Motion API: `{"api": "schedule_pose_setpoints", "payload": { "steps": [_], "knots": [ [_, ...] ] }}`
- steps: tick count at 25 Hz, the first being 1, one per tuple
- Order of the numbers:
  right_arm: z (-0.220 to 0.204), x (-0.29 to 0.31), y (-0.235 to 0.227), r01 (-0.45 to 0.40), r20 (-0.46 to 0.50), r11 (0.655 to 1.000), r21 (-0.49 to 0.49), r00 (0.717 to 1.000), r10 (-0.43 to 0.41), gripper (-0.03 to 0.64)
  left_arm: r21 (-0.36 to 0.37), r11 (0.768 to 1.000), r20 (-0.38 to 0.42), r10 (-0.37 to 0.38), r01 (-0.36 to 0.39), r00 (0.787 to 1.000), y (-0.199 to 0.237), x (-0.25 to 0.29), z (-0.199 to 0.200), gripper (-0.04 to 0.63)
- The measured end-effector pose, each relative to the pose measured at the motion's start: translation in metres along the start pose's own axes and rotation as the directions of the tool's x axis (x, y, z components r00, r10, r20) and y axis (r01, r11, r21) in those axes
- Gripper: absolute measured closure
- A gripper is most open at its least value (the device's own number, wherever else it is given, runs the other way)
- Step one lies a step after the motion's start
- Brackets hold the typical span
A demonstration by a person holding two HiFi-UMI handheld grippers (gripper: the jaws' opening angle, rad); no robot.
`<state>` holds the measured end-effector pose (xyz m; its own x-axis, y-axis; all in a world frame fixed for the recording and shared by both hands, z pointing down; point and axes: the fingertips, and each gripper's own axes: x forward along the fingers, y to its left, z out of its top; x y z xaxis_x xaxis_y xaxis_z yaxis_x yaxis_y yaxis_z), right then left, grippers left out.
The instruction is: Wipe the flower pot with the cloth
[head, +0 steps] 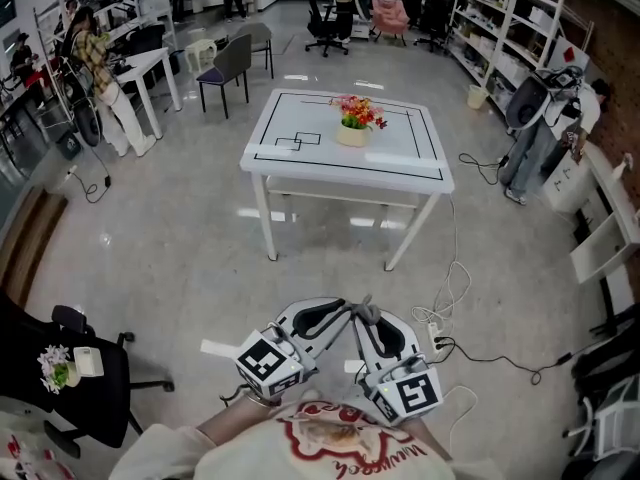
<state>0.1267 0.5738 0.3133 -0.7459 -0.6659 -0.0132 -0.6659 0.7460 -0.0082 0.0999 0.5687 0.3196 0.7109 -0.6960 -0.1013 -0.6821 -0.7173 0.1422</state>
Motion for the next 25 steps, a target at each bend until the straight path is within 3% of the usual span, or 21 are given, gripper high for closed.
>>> {"api": "schedule_pose_setpoints", "payload": {
  "steps": [15, 25],
  "knots": [
    [-0.008, 0.001, -0.010, 0.023, -0.019, 0.999, 0.040, 1.000, -0.022, 0.554, -0.021, 1.000, -0.009, -0.013, 0.013, 1.000, 0.004, 0.008, -0.006, 0.534],
    [-0.005, 0.039, -0.038, 0.006, 0.005, 0.999, 0.040, 1.000, -0.006, 0.554, -0.012, 1.000, -0.009, 0.017, -0.017, 1.000, 0.044, 0.029, -0.004, 0.534]
  ]
}}
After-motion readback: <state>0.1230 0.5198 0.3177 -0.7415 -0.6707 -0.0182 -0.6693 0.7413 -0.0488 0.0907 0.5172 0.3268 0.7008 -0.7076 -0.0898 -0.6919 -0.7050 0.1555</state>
